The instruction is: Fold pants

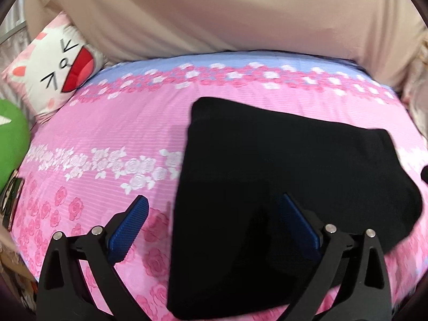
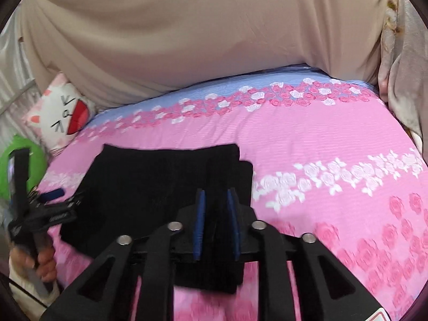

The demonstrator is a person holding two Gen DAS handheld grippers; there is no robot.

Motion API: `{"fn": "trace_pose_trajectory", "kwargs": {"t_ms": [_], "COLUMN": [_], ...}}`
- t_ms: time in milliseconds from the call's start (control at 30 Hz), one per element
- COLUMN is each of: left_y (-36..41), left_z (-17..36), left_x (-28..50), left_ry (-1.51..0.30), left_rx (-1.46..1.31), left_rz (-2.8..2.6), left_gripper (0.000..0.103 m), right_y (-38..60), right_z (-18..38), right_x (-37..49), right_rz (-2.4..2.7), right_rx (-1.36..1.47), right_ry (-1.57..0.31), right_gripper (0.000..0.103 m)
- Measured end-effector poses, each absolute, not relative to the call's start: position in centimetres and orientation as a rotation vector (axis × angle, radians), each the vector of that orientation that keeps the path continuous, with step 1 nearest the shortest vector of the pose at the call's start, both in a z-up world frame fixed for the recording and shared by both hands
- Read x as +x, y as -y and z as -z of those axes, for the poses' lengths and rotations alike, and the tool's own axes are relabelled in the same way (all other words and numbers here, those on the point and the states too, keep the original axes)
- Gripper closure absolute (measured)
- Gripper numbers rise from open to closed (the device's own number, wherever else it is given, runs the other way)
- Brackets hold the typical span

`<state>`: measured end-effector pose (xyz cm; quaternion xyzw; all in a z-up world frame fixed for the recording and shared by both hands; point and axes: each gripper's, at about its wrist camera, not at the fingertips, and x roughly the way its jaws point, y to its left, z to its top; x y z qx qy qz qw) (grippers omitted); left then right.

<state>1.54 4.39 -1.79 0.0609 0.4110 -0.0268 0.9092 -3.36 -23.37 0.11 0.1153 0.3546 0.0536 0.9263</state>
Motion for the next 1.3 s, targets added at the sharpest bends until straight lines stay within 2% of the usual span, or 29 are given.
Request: {"fn": "trace_pose_trajectory", "kwargs": {"t_ms": [67, 233, 300, 433, 467, 567, 600, 667, 767, 867, 1000, 1167, 1233, 1267, 1300], "left_y": [-3.2, 1.3, 2.8, 5.4, 5.9, 8.2, 8.7, 9.2, 9.0, 9.1, 10.0, 11.3, 10.6, 9.9, 9.2], "left_z": [1.6, 2.2, 2.5, 2.6, 2.7, 3.3, 3.6, 4.3, 4.9, 5.2, 4.8, 4.3, 4.2, 4.2, 4.1], "left_x": [0.5, -1.9, -2.7, -4.0, -4.1, -4.5, -4.6, -4.9, -5.4, -5.8, -6.1, -5.7, -3.8, -2.5, -1.6], "left_ry": [-0.845, -0.855, -0.859, -0.866, -0.863, -0.849, -0.851, -0.866, -0.874, -0.858, -0.831, -0.781, -0.822, -0.848, -0.861], "left_rx": [0.147, 0.206, 0.225, 0.242, 0.25, 0.321, 0.341, 0.378, 0.4, 0.424, 0.439, 0.389, 0.314, 0.281, 0.239], "left_rz": [0.111, 0.273, 0.317, 0.419, 0.429, 0.451, 0.452, 0.463, 0.472, 0.474, 0.526, 0.596, 0.596, 0.56, 0.563], "left_gripper": [0.007, 0.006, 0.006, 0.005, 0.005, 0.005, 0.005, 0.005, 0.005, 0.005, 0.005, 0.006, 0.043, 0.066, 0.079], "right_y": [23.6, 23.1, 22.6, 23.1, 23.2, 23.7, 24.0, 24.3, 24.5, 24.4, 24.2, 23.2, 22.7, 22.6, 22.5], "right_z": [0.3, 2.1, 2.6, 2.2, 1.7, 2.0, 2.5, 3.6, 4.4, 5.2, 4.4, 0.6, 0.0, -0.1, -0.2], "right_x": [-5.2, -6.0, -5.1, -4.2, -4.1, -3.7, -3.5, -3.5, -3.7, -3.1, -2.6, -1.6, -0.9, -0.8, -0.7], "right_rz": [-0.146, -0.22, -0.242, -0.285, -0.287, -0.291, -0.284, -0.301, -0.358, -0.372, -0.391, -0.479, -0.491, -0.488, -0.476], "right_rx": [0.251, 0.333, 0.335, 0.375, 0.375, 0.371, 0.384, 0.423, 0.474, 0.499, 0.499, 0.518, 0.506, 0.503, 0.5], "right_ry": [-0.745, -0.788, -0.798, -0.77, -0.757, -0.782, -0.811, -0.856, -0.872, -0.895, -0.882, -0.812, -0.814, -0.818, -0.82], "right_gripper": [0.058, 0.059, 0.08, 0.082, 0.086, 0.081, 0.075, 0.075, 0.058, 0.055, 0.089, 0.09, 0.087, 0.085, 0.083]}}
